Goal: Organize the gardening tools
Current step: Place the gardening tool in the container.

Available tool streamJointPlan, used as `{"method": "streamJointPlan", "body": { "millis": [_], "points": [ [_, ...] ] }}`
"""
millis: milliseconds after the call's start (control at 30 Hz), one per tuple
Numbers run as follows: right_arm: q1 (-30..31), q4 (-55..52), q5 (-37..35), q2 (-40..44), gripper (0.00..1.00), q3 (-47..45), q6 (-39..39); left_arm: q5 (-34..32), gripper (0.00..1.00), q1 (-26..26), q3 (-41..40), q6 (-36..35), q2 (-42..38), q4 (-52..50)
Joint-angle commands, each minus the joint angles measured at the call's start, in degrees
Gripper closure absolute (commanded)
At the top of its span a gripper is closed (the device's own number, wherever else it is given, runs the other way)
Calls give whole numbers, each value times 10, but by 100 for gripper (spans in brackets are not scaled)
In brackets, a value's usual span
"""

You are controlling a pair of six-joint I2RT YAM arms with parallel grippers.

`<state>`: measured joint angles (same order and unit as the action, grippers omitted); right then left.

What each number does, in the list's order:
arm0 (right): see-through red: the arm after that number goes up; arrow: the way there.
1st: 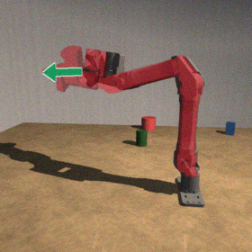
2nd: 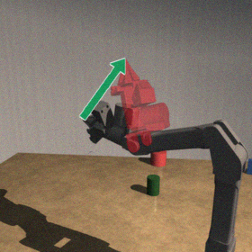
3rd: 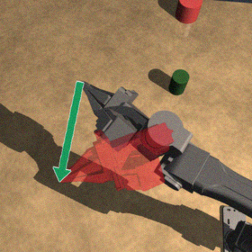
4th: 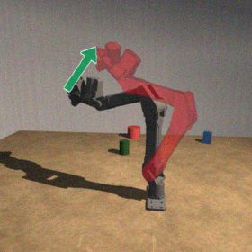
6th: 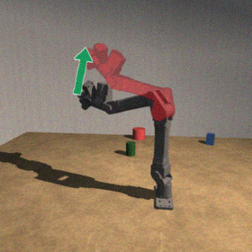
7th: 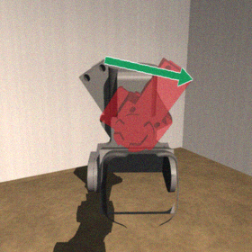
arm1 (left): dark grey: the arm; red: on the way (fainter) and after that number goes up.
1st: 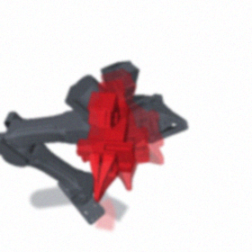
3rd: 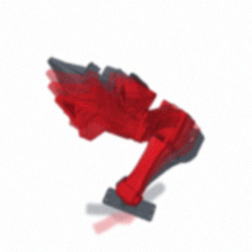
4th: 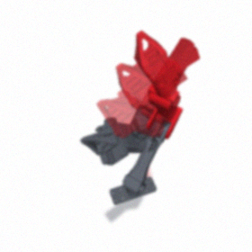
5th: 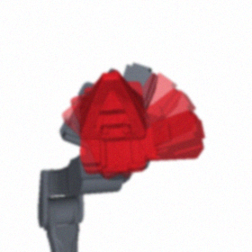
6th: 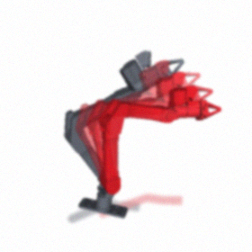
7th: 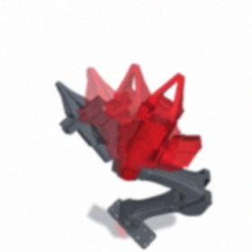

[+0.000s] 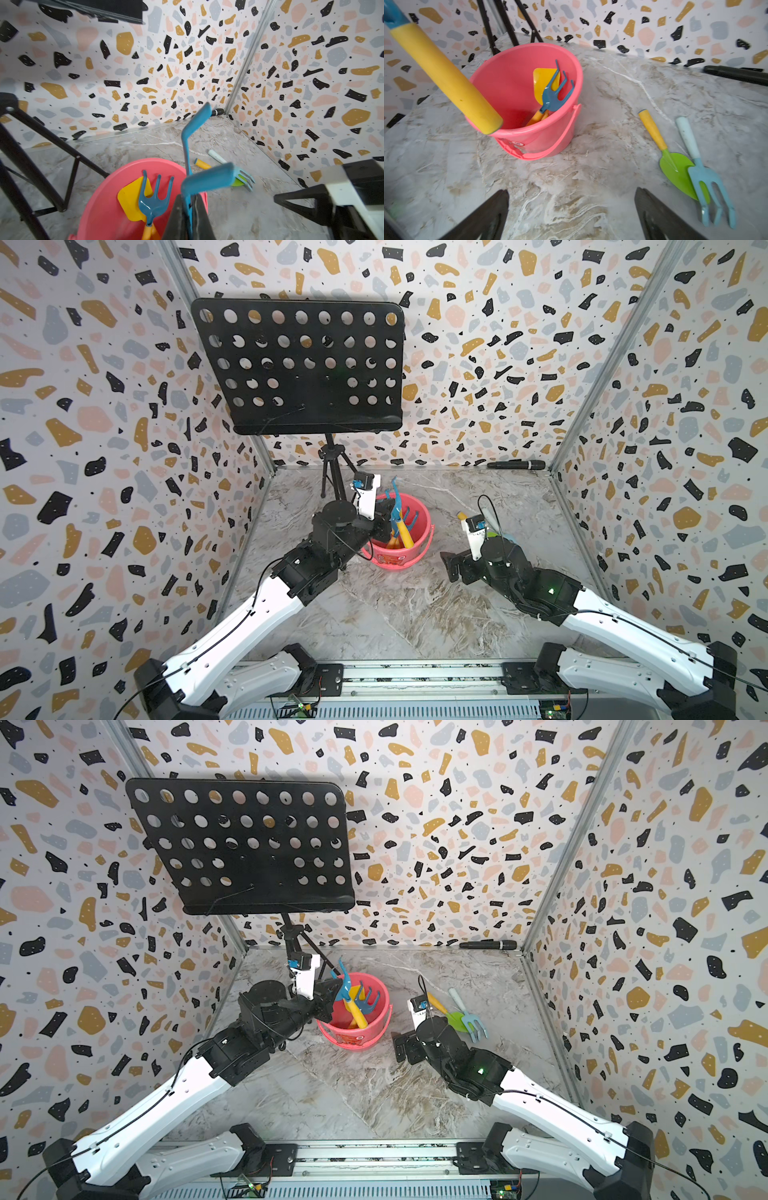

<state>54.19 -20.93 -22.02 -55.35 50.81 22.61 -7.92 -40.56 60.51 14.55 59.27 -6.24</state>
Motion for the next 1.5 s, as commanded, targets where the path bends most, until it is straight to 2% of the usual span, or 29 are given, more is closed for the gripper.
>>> {"method": "streamJointPlan", "body": {
  "millis": [0, 167, 500, 767, 1167, 1467],
  "points": [
    [-9, -37, -65, 11, 0, 24, 3, -67, 100, 2, 9, -57, 0, 54],
    [-49, -69, -70, -8, 0, 45, 20, -102, 100, 5, -4, -101, 9, 99],
    [-138, -76, -36, -45, 0, 79, 42, -84, 100, 12, -26, -142, 29, 173],
    [-226, -82, 50, -123, 0, 123, 56, -66, 100, 28, -46, -133, 38, 197],
    [-305, -78, 138, -264, 2, 204, 45, -20, 100, 61, -78, -101, 65, 231],
    [-342, -77, 199, -360, 3, 242, 34, -17, 100, 66, -100, -102, 70, 236]
  ]
}}
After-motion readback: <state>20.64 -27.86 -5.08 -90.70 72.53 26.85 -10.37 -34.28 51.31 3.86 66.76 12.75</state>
